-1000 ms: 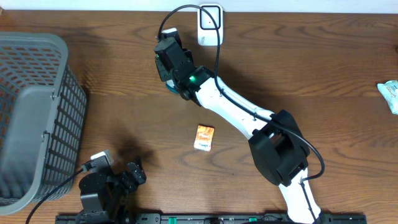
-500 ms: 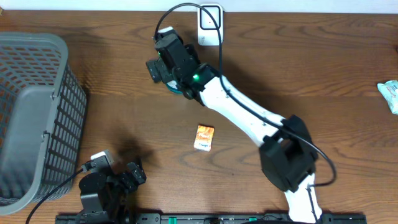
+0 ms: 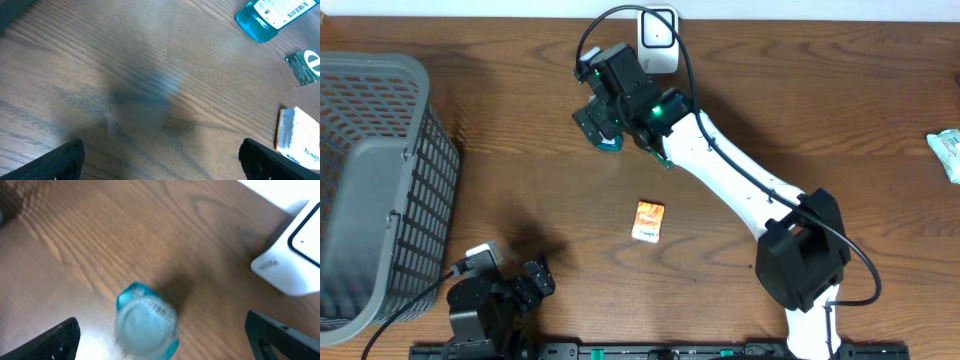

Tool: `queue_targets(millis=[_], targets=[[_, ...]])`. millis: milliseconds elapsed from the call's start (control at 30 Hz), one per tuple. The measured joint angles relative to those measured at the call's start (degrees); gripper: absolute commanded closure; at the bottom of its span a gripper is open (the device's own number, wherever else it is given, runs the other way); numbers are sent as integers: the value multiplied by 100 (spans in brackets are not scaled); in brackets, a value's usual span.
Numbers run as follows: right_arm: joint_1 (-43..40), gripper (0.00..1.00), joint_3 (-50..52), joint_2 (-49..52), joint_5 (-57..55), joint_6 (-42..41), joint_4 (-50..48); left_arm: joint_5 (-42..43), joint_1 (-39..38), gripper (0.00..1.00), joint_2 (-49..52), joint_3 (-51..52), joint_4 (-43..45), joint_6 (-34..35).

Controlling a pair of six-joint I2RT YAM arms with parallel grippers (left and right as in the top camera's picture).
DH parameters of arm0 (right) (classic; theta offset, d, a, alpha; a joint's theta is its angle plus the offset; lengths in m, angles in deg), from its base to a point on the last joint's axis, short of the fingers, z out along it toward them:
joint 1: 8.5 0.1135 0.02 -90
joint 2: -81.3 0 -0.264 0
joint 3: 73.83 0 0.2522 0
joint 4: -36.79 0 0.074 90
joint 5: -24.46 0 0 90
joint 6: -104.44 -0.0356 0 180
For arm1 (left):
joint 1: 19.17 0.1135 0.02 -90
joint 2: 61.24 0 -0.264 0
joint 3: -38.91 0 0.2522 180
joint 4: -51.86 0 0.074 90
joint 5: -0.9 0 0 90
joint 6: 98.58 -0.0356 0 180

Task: Scan the item barcode
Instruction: 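Hold and rotate the teal bottle in front of the scanner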

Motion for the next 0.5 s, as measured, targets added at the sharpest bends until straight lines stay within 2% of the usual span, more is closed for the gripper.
queue_targets(millis=[500], targets=[[-114,1,42,529,763,308,-404,0,0,2,0,0,0,2]])
